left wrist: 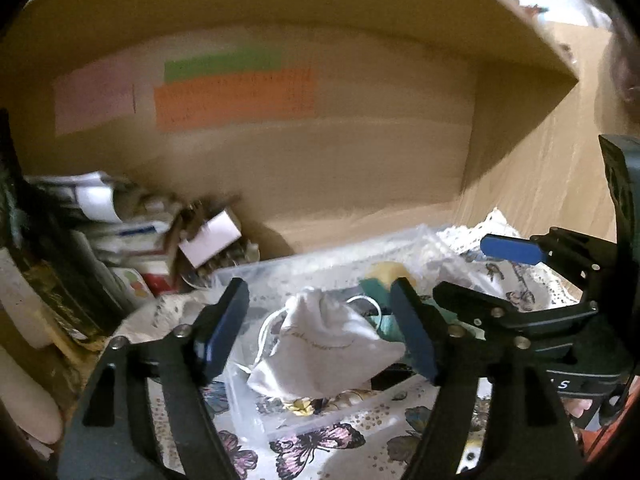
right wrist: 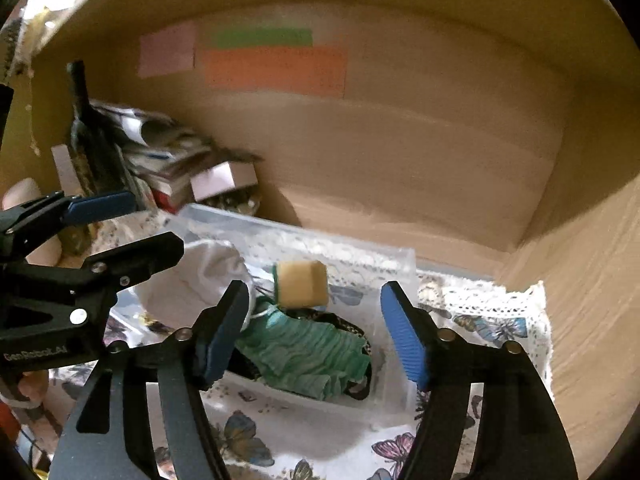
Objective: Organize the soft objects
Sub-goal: 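Carry the pouch and sponge into the clear box and open both tools, then grasp the beaded bracelet with the left tool while the right tool grasps the yellow face ball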
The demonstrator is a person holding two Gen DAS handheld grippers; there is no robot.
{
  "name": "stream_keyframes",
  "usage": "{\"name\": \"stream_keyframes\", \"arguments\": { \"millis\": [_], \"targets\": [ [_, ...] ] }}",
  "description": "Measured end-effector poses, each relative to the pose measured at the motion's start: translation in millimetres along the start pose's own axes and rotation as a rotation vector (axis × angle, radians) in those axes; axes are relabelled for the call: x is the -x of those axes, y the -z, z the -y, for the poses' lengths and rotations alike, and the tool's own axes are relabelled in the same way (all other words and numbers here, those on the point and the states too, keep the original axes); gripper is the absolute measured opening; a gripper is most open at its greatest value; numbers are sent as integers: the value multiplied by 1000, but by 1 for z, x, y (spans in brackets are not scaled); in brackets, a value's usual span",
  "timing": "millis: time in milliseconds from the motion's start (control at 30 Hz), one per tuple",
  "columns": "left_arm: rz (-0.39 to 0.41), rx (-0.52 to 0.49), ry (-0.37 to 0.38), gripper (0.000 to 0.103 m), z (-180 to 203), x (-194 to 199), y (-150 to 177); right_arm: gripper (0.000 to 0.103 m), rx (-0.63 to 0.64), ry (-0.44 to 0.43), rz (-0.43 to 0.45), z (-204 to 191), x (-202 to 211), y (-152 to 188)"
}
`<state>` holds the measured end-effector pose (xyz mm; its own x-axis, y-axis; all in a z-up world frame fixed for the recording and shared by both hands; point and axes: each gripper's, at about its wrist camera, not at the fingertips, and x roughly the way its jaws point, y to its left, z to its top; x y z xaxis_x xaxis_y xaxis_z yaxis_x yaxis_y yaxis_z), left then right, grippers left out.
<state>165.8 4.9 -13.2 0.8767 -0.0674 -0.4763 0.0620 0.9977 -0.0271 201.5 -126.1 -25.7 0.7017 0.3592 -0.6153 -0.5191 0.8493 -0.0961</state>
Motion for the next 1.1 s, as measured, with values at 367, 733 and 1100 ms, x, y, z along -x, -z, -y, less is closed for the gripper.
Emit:
{"name": "stream_keyframes", "arguments": {
  "millis": [367,733,1100],
  "targets": [
    [47,35,5,96,-13,50,19,73,-13,-18,122,-9,63,12],
    [-49,47,-11,96,-15,72,79,75,-87,-63,99,-16,85,61],
    [-244,61,84,62,-7,50,131,75,-118,-113,-22,-39,67,108]
  ]
}}
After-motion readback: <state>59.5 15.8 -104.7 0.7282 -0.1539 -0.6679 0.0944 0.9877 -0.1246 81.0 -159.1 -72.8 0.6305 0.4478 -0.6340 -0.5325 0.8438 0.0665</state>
